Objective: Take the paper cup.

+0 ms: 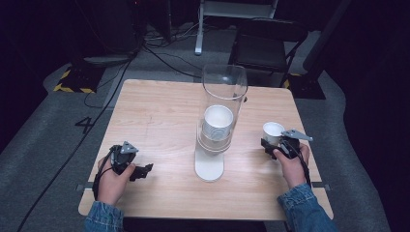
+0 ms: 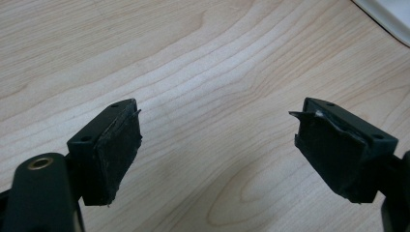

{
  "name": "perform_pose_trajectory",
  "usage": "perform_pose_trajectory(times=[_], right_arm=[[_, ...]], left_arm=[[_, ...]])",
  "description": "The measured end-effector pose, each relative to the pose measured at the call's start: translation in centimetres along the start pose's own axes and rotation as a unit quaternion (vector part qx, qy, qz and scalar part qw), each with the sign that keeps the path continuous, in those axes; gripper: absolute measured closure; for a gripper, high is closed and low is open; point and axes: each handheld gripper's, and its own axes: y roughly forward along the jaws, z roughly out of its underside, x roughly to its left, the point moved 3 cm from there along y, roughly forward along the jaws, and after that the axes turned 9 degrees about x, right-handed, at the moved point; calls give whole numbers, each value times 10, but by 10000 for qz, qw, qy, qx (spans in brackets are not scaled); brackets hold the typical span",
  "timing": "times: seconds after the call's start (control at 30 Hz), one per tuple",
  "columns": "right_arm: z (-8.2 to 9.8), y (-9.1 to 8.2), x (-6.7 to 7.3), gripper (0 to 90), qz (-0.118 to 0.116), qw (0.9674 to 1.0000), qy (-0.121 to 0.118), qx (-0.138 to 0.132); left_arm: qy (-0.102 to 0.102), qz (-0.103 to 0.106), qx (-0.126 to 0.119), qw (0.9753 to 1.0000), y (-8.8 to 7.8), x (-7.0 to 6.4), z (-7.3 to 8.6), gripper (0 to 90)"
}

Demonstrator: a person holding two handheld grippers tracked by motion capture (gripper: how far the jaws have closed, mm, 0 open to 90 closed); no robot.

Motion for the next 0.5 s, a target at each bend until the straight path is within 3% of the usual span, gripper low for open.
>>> perform_pose_trajectory(times=[0.13,0.5], right_arm=[[3,8,-4,321,27,9999,18,167],[9,22,-9,317,1,9995,-41,314]], left_arm=[[-13,-14,15,10000,-2,2,4,164],[-60,14,18,10000,-3,3,9,164]])
